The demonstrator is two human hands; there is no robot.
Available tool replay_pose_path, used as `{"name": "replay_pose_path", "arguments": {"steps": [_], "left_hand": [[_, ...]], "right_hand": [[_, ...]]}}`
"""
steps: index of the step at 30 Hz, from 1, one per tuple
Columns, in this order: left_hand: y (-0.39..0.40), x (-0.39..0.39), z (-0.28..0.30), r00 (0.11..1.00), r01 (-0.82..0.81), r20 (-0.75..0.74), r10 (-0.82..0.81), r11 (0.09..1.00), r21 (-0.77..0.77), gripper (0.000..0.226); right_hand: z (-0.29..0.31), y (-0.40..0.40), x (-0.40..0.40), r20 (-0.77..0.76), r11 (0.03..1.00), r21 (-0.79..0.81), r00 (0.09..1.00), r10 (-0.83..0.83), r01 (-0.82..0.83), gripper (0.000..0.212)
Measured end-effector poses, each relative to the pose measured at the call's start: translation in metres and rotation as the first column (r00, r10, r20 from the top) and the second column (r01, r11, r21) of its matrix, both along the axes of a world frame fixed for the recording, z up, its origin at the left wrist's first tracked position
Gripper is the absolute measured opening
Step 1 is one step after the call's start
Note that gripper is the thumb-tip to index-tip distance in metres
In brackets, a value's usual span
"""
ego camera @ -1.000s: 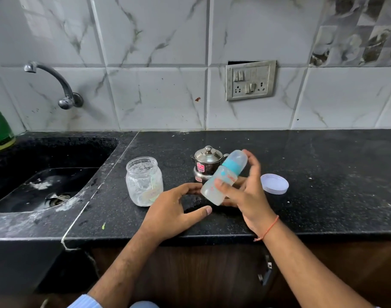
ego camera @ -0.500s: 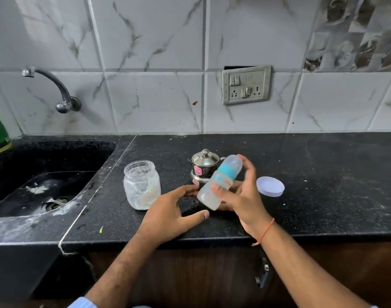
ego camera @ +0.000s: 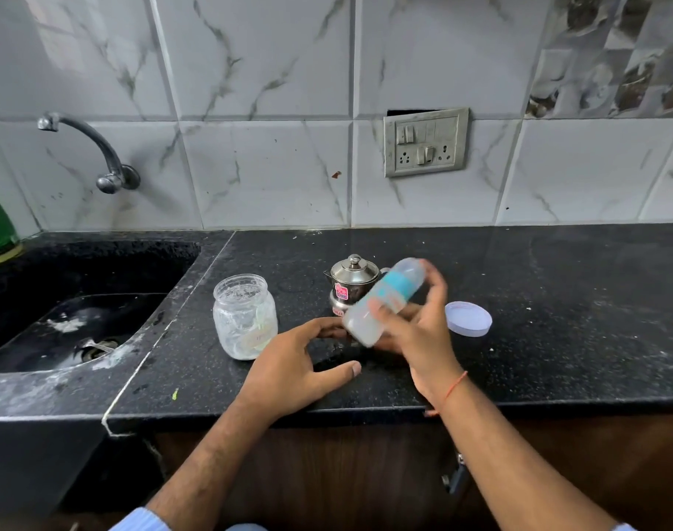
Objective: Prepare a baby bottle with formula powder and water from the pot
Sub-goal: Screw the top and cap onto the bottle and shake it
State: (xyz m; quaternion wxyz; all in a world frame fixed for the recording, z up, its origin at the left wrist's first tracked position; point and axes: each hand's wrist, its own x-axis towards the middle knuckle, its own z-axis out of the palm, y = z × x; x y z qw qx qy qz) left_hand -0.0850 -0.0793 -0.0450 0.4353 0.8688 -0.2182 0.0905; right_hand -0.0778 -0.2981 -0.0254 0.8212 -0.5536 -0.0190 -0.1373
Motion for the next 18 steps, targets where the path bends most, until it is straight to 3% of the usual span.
{"name": "replay_pose_path", "arguments": {"steps": [2,3,6,10,13,16,18], "left_hand": [[-0.001,-0.001,0.0,1.0,0.0,-0.002,0.0,1.0,-0.001,0.068],[-0.002,-0.001,0.0,1.0,-0.004,0.006,0.004,1.0,0.003,0.07],[-0.001,-0.002,0.0,1.0,-0.011,0.022,0.011,1.0,0.009,0.07],[-0.001,0.001,-0.003,1.0,0.005,0.009,-0.005,1.0,-0.003,0.071],[-0.002,0.0,-0.001,1.0,0.007,0.003,-0.007,1.0,0.001,0.07],[-0.002,0.001,-0.002,1.0,0.013,-0.001,-0.013,1.0,0.007,0.072],[-0.002,-0.001,-0.001,1.0,0.005,-0.002,-0.005,1.0,0.004,0.071]], "right_hand": [[0.001,-0.007,0.003,-0.026,0.978,0.18,0.994,-0.104,0.107,0.077],[0.001,-0.008,0.003,-0.039,0.983,0.166,0.996,-0.079,0.084,0.077],[0.0,0.0,-0.003,-0.016,0.986,-0.113,0.992,0.125,-0.126,0.084],[-0.001,-0.009,0.006,-0.051,0.985,0.156,0.997,-0.065,0.072,0.075],[-0.003,-0.006,-0.001,-0.026,0.99,-0.086,0.994,0.106,-0.108,0.081],[-0.002,-0.008,0.001,-0.016,0.996,0.061,0.998,-0.065,0.066,0.077],[-0.002,-0.01,0.003,-0.019,0.999,0.022,1.0,-0.023,0.023,0.077]]}}
